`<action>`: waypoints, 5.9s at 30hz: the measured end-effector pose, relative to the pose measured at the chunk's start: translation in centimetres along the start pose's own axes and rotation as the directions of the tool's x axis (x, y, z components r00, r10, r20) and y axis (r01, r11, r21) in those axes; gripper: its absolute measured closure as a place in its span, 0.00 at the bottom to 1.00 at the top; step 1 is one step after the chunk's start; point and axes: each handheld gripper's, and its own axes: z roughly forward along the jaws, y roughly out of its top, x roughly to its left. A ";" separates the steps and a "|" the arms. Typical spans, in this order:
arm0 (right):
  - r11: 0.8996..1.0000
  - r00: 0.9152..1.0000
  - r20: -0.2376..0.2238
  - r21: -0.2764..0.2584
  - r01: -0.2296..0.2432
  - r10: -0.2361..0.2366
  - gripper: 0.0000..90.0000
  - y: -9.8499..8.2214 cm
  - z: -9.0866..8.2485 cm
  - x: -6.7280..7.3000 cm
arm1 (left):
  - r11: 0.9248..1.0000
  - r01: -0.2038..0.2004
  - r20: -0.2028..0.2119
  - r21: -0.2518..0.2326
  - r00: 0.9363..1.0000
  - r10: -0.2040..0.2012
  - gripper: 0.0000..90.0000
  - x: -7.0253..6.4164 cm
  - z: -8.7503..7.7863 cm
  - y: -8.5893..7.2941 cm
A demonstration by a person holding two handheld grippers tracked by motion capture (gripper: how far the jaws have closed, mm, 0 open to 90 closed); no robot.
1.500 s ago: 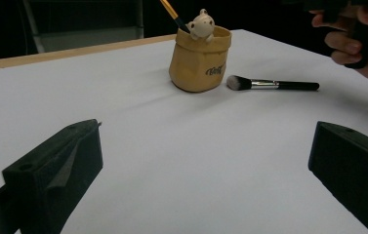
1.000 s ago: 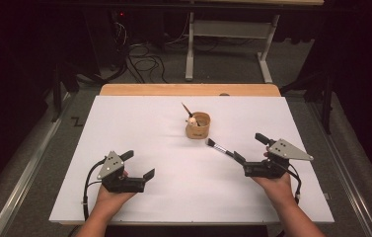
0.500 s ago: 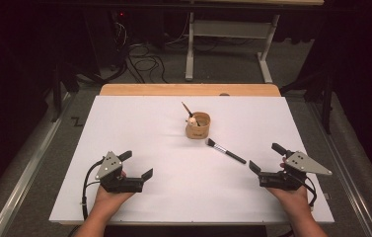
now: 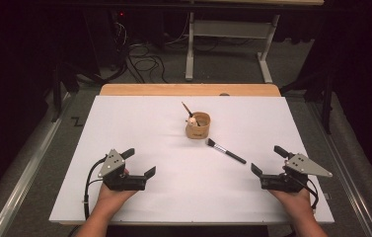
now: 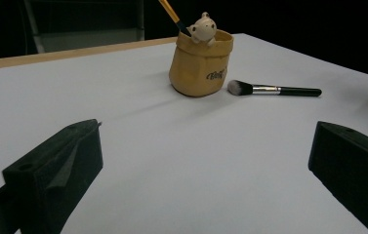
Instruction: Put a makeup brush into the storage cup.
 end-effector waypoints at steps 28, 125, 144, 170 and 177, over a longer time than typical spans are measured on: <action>0.993 1.000 0.004 0.118 -0.021 0.020 0.06 -1.7 2.2 -0.7 | 1.000 -0.018 -0.003 0.003 1.000 0.018 0.00 -0.2 -0.2 0.1; 0.786 0.976 -0.216 0.600 0.147 -0.018 0.57 2.2 11.8 -0.5 | 1.000 -0.015 0.013 0.006 1.000 0.015 0.00 0.0 -0.3 0.0; 0.729 0.964 -0.263 0.650 0.214 -0.049 0.63 3.6 13.7 0.2 | 1.000 -0.017 0.016 0.005 1.000 0.017 0.00 0.0 -0.4 0.1; 0.641 0.952 -0.302 0.721 0.264 -0.054 0.75 4.3 15.4 0.1 | 1.000 -0.019 0.016 0.002 1.000 0.019 0.00 -0.1 -0.4 0.2; 0.625 0.948 -0.312 0.727 0.283 -0.066 0.78 4.3 15.6 0.2 | 1.000 -0.020 0.016 0.001 1.000 0.020 0.00 -0.1 -0.4 0.2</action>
